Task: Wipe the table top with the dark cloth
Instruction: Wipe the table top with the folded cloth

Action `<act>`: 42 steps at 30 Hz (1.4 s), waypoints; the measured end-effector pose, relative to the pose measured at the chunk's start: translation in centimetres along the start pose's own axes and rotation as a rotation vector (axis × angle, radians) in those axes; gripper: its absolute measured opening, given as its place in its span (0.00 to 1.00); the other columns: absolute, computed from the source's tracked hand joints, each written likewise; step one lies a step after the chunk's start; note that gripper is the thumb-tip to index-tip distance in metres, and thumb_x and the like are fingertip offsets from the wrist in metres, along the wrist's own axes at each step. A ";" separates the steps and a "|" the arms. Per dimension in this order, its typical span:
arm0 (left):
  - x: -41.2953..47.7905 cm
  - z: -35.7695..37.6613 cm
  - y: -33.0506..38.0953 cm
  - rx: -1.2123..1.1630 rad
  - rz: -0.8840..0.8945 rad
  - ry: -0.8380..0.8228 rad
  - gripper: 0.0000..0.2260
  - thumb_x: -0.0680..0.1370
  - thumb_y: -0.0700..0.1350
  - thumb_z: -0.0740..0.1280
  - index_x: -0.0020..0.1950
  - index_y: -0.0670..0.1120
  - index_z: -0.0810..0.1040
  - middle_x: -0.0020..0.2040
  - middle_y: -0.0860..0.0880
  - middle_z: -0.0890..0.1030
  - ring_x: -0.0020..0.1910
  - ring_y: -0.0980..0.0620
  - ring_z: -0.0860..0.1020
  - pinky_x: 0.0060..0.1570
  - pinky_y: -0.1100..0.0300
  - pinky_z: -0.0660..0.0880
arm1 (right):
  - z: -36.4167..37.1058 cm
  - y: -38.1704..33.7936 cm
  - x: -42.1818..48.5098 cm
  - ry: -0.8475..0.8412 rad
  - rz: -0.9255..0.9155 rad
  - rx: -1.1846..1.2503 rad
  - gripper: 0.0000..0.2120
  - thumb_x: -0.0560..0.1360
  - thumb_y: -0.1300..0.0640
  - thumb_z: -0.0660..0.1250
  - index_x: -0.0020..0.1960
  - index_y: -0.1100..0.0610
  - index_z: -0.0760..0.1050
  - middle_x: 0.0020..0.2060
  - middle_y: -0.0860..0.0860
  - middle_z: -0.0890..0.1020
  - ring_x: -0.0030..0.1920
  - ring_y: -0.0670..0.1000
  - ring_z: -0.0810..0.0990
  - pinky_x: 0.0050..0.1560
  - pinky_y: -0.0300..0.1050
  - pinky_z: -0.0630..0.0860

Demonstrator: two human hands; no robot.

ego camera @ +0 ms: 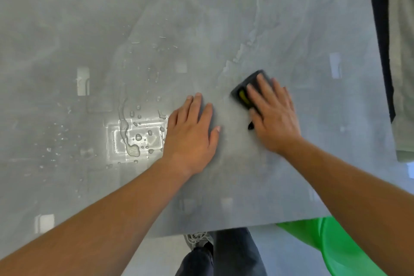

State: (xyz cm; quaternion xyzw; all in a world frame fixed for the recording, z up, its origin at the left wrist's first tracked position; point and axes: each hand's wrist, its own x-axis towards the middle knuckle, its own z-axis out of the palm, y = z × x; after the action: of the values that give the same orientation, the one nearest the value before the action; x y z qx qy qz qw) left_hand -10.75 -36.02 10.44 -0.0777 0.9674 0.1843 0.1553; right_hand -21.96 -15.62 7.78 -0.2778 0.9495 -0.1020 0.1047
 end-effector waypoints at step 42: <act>12.7 -5.3 0.5 0.035 -0.126 0.086 0.23 0.81 0.59 0.51 0.69 0.48 0.70 0.75 0.42 0.64 0.74 0.40 0.61 0.73 0.44 0.57 | -3.6 4.7 14.9 -0.087 -0.264 -0.064 0.27 0.80 0.48 0.53 0.79 0.49 0.60 0.80 0.51 0.57 0.79 0.61 0.53 0.78 0.62 0.49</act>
State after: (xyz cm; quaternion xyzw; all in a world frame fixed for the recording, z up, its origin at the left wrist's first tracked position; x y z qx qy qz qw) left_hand -24.26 -38.77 11.07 -0.1434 0.9695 0.1536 0.1264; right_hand -37.53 -19.40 7.87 -0.4078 0.9019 -0.0723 0.1224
